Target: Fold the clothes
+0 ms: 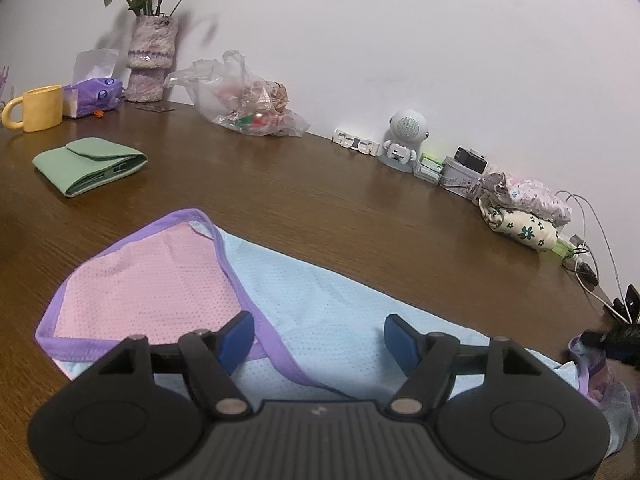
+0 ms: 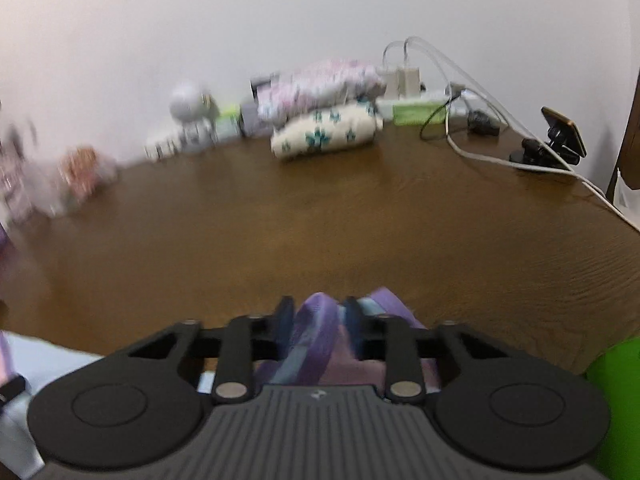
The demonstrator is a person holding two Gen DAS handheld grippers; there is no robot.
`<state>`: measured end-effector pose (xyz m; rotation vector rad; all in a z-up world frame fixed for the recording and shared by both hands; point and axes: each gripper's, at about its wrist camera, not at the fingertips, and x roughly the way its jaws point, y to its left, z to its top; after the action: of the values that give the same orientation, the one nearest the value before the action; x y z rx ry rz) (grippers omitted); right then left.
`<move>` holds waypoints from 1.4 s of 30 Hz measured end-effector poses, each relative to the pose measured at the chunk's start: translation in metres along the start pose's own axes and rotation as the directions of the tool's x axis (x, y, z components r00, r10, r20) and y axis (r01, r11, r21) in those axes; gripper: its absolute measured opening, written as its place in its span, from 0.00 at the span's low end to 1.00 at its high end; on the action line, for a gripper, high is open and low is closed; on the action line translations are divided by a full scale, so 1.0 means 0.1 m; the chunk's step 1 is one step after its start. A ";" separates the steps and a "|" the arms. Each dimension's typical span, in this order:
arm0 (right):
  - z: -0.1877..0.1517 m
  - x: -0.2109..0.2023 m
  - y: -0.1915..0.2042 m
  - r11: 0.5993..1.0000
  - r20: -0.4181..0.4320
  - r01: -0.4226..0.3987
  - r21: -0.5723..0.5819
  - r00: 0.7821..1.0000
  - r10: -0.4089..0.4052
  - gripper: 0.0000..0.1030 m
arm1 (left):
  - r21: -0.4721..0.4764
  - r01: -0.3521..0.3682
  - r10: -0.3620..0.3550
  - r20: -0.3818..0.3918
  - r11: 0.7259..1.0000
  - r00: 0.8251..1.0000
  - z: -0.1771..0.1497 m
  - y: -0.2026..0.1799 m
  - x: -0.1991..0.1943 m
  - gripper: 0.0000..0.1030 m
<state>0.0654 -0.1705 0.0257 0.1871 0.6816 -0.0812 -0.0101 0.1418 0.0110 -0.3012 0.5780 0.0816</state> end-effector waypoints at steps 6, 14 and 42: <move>-0.05 -0.15 -0.11 0.997 0.039 -0.024 0.076 0.999 0.021 0.03 | -0.004 0.006 -0.006 0.000 1.000 1.000 0.01 0.01 0.00 0.69; -0.39 -0.66 -0.61 0.970 0.125 -0.081 0.227 0.991 0.054 0.03 | -0.006 0.009 -0.009 0.000 1.000 1.000 0.01 0.02 0.00 0.69; -0.57 -1.15 -0.44 0.994 0.208 -0.106 -0.039 0.972 0.112 0.42 | 0.006 0.021 -0.021 -0.007 1.000 1.000 0.02 0.00 0.02 0.76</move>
<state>-0.0645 -0.2013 0.0488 0.1860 0.4604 0.0138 -0.0076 0.1423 0.0112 -0.3020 0.5815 0.0589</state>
